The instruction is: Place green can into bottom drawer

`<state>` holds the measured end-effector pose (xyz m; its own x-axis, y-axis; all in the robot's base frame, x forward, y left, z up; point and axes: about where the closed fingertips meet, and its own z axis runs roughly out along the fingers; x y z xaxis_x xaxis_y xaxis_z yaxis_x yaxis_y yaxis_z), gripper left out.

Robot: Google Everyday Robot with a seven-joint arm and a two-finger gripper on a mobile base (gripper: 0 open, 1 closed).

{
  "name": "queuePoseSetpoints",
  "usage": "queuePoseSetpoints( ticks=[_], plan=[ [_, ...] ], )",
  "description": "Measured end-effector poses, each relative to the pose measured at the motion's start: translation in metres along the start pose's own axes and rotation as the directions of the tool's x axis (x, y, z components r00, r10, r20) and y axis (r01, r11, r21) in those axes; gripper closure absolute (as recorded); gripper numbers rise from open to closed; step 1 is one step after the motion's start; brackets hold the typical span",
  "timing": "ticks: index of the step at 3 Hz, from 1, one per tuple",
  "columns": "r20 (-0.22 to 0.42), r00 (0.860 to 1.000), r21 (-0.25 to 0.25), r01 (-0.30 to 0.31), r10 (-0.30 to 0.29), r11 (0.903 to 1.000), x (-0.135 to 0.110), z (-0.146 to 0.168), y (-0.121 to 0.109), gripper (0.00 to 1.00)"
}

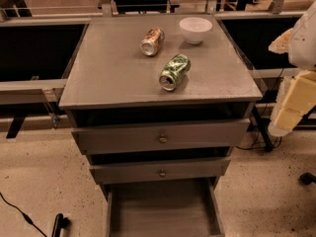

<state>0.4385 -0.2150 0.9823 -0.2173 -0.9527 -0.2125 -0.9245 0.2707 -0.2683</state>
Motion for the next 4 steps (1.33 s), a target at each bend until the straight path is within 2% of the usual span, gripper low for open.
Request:
queuePoseSetpoints(
  ticks=[1, 2, 3, 4],
  plan=[
    [0.000, 1.000, 0.000, 0.000, 0.000, 1.0000, 0.000, 0.000, 0.000, 0.00],
    [-0.024, 0.998, -0.005, 0.060, -0.060, 0.9982, -0.007, 0.008, -0.008, 0.00],
    [-0.049, 0.972, -0.046, 0.226, -0.229, 0.9729, -0.035, 0.043, -0.031, 0.00],
    [-0.026, 0.894, -0.111, 0.442, -0.447, 0.8903, -0.078, 0.086, -0.061, 0.00]
  ],
)
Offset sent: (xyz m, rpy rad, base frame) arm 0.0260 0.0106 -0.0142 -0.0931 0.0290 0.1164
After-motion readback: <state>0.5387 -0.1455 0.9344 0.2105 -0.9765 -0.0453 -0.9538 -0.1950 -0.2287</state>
